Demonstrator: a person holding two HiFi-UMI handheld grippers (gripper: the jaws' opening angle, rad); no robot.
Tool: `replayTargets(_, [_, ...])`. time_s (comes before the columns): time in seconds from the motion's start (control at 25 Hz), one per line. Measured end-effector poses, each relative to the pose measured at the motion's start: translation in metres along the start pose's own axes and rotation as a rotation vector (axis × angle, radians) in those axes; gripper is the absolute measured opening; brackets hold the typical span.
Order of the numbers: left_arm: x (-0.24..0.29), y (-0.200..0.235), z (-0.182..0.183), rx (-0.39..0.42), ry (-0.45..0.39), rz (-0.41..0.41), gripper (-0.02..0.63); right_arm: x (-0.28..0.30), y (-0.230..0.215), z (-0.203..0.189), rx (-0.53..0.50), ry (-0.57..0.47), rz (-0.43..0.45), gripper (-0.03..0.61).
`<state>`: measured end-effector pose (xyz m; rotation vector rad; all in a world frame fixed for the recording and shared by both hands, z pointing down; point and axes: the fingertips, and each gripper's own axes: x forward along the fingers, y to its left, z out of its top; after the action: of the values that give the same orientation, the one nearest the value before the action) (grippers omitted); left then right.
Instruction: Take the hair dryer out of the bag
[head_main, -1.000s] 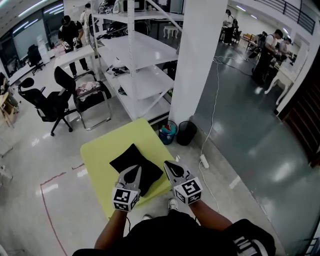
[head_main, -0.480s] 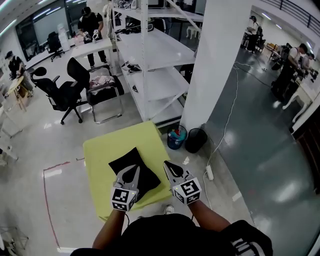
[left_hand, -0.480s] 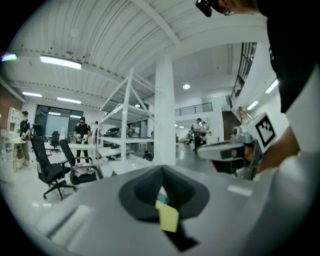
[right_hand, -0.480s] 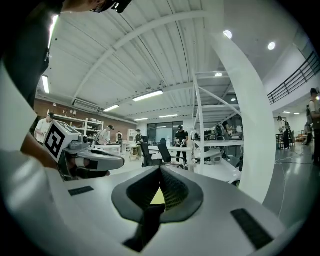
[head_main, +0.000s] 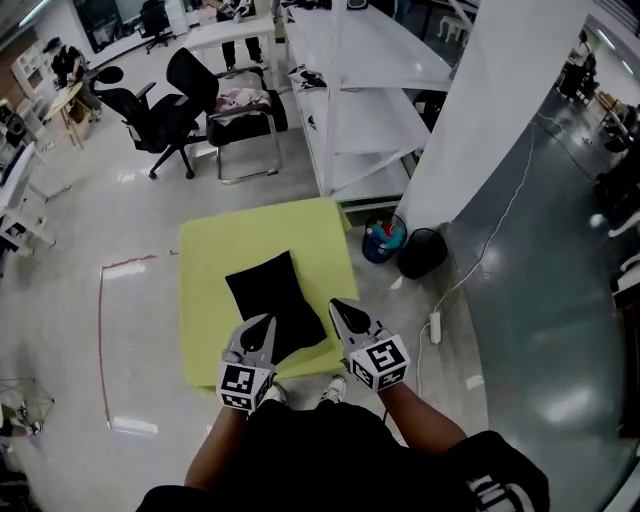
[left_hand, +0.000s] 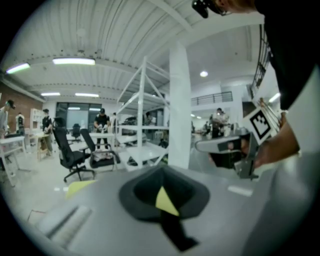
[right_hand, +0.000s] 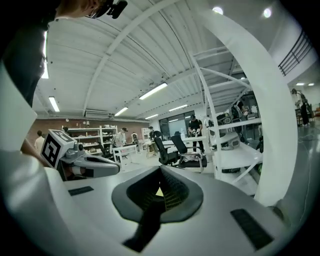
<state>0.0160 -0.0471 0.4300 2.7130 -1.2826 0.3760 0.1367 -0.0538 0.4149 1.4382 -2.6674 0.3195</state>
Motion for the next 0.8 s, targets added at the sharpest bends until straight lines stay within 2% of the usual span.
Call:
replayTargets(0.32, [-0.007, 0.015, -0.039, -0.034, 0.094, 0.047, 0.006, 0.023, 0.016, -0.037, 0.063, 0.091, 0.042, 0.006])
replayTargets(0.52, [-0.011, 0.012, -0.072, -0.025, 0.169, 0.027, 0.006, 0.028, 0.024, -0.073, 0.112, 0.169, 0.033, 0.006])
replayTargets(0.68, [-0.013, -0.003, -0.112, 0.0, 0.256, -0.006, 0.006, 0.031, 0.031, -0.098, 0.141, 0.219, 0.025, 0.006])
replayTargets(0.8, [-0.015, -0.011, -0.145, 0.065, 0.326, -0.007, 0.008, 0.03, 0.036, -0.118, 0.146, 0.257, 0.031, 0.006])
